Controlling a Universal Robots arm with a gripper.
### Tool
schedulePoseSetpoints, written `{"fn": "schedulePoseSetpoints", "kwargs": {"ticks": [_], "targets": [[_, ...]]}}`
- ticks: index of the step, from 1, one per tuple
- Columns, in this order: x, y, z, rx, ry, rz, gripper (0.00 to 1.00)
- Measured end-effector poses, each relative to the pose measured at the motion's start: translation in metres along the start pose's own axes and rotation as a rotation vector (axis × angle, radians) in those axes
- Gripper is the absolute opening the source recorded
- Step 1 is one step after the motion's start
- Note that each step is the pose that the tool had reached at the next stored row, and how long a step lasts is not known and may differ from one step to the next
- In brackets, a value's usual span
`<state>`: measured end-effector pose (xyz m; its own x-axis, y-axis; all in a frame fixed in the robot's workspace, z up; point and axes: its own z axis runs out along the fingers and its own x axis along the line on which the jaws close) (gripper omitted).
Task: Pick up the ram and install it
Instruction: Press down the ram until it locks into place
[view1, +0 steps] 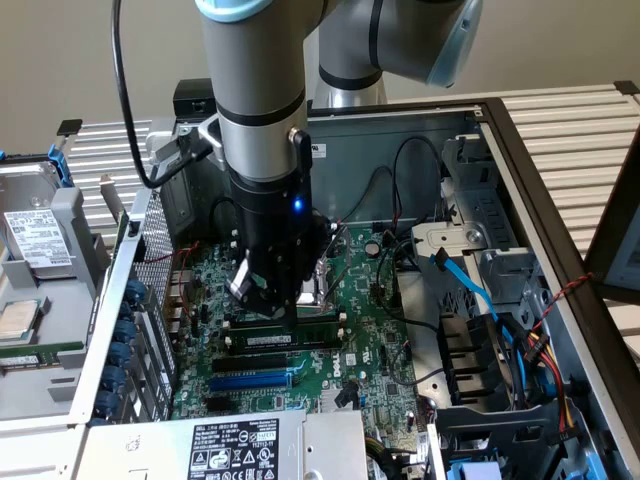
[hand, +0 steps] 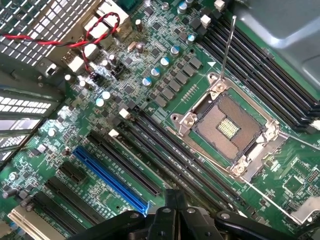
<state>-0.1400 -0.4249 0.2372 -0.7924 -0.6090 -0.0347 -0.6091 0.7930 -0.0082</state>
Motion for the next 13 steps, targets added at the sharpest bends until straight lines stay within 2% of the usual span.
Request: {"fn": "schedulePoseSetpoints", "kwargs": {"ticks": [13], "targets": [[0.0000, 0.0000, 0.0000, 0.0064, 0.0015, 0.185, 0.11]]}}
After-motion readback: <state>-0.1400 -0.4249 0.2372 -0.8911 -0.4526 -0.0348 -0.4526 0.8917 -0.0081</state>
